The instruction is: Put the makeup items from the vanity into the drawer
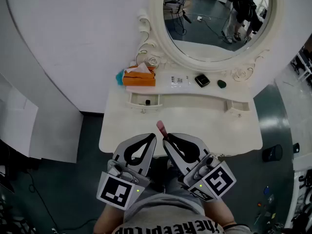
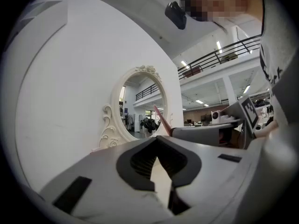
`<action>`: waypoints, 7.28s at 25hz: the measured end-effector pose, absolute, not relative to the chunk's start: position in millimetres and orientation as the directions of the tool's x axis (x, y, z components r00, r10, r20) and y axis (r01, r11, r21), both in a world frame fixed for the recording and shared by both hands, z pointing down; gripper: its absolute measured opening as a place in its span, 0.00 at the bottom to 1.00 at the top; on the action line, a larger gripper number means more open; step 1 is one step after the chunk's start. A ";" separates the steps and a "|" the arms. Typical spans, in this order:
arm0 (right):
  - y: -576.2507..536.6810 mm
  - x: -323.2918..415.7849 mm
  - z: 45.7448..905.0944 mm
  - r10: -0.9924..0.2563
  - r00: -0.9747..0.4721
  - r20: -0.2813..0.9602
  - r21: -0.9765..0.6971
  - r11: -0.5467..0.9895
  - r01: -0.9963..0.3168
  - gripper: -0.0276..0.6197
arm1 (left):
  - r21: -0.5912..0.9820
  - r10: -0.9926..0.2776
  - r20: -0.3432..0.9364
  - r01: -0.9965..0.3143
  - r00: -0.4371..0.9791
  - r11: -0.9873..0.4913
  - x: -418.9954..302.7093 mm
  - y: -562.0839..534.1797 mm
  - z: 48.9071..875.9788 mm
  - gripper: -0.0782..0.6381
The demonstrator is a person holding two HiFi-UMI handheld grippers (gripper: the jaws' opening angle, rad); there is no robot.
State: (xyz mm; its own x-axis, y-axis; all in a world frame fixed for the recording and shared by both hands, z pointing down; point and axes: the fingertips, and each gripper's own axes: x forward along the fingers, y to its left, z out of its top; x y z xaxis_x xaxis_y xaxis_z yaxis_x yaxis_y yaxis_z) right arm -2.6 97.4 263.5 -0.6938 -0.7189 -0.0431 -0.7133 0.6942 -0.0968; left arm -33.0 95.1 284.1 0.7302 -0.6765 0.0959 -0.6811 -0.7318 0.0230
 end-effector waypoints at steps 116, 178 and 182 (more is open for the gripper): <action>-53.7 51.8 295.2 -0.411 -0.911 -0.007 -0.157 0.901 -0.405 0.14 | 0.051 -0.920 0.168 -0.935 0.355 -0.351 11.5 -26.4 316.5 0.13; -141.9 -42.1 433.3 -0.473 -0.786 0.398 -0.090 0.833 -0.546 0.14 | 0.163 -0.838 0.275 -0.882 0.471 -0.442 -107.3 -103.4 365.9 0.13; -140.9 -40.8 443.9 -0.458 -0.780 0.425 -0.089 0.837 -0.540 0.14 | 0.165 -0.841 0.274 -0.884 0.467 -0.437 -107.7 -103.9 367.5 0.13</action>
State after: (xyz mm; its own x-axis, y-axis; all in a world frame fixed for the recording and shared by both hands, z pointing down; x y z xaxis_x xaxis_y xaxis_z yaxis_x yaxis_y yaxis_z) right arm -40.8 -140.9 443.9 -0.7804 -0.4585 0.4251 -0.5400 0.8370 -0.0886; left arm -107.7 -103.9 367.5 0.4667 -0.8410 0.2735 -0.8842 -0.4372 0.1646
